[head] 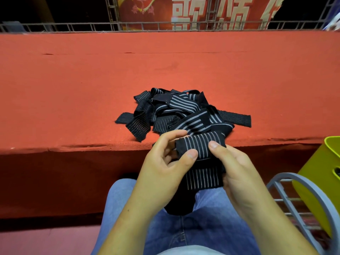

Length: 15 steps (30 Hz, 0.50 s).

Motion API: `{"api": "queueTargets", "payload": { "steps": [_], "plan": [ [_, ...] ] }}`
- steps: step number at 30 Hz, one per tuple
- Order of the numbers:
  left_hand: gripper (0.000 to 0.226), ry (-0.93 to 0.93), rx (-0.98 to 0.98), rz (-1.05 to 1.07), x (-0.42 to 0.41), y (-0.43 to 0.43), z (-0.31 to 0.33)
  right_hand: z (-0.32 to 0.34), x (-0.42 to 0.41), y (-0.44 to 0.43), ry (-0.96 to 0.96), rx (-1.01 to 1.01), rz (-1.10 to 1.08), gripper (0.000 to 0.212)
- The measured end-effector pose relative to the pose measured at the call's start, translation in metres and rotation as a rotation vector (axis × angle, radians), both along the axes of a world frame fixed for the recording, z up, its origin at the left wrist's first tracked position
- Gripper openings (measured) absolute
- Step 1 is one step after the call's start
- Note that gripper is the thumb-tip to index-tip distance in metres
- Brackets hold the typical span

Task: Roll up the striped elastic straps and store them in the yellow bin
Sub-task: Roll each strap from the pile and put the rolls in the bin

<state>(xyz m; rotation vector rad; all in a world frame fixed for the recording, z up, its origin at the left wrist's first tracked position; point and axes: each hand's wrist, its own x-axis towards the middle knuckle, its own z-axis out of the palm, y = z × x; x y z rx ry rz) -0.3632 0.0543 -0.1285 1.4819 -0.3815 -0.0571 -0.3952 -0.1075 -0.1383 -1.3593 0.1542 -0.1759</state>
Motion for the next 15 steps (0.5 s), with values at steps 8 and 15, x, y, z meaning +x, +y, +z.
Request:
{"api": "queueTargets", "payload": {
  "steps": [8, 15],
  "plan": [
    [0.046, 0.018, 0.006, 0.007, 0.0024, 0.0010, -0.0021, -0.0041, 0.0011, 0.0008, -0.007, -0.072, 0.043, 0.042],
    [0.039, 0.010, -0.027, -0.004, 0.0032, -0.0003, -0.0037, -0.0034, 0.0014, 0.0013, -0.076, -0.163, -0.005, 0.035]
  ]
}}
